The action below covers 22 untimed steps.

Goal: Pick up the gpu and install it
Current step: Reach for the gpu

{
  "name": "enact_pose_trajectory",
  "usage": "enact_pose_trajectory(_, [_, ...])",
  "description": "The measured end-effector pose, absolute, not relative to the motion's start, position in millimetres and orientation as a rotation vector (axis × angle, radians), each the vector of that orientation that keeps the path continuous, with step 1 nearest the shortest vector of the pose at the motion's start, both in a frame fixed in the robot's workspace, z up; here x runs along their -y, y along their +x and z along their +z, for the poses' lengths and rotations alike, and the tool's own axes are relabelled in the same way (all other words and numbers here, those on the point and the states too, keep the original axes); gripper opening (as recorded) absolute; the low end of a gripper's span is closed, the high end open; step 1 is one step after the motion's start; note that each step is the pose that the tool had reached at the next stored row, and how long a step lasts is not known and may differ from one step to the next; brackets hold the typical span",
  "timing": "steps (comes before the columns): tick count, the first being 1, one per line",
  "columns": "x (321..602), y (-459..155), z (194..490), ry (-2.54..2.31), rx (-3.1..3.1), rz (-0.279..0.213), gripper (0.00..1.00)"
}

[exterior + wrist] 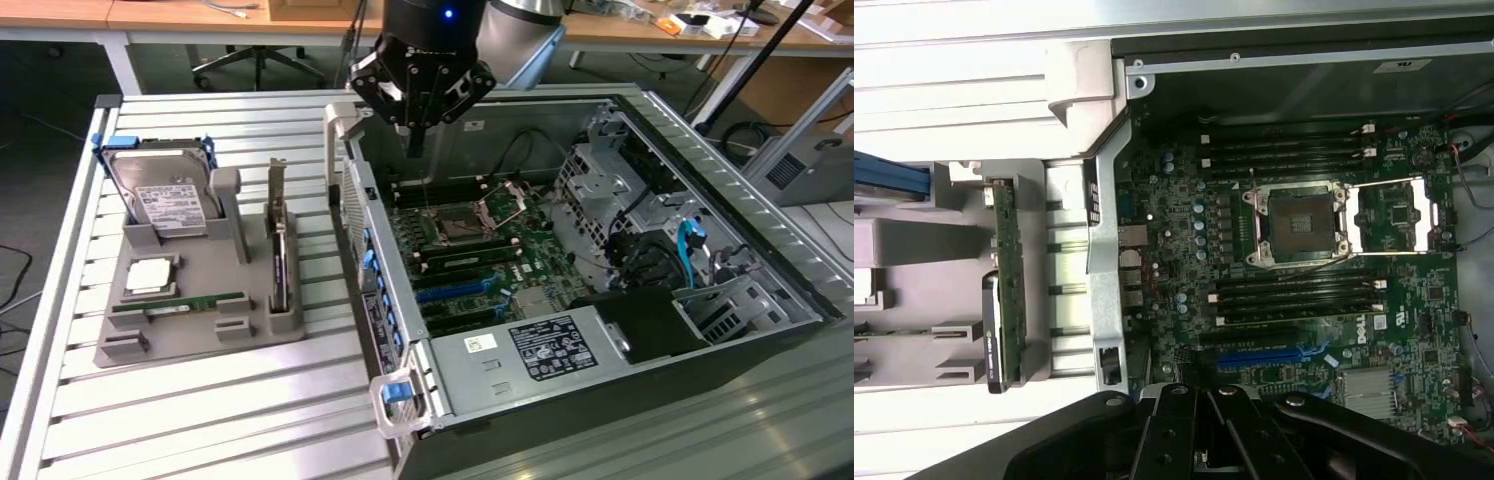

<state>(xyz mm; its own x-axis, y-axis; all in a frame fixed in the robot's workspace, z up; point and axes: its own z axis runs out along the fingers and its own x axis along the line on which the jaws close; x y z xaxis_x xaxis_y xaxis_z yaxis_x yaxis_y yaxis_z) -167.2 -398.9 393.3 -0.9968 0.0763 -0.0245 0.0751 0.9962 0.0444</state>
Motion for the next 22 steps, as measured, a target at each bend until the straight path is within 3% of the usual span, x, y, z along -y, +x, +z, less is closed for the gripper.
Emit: enact_pose_trajectory(22, [398.9,-175.4,393.3,0.118,-3.112,0.068,0.11])
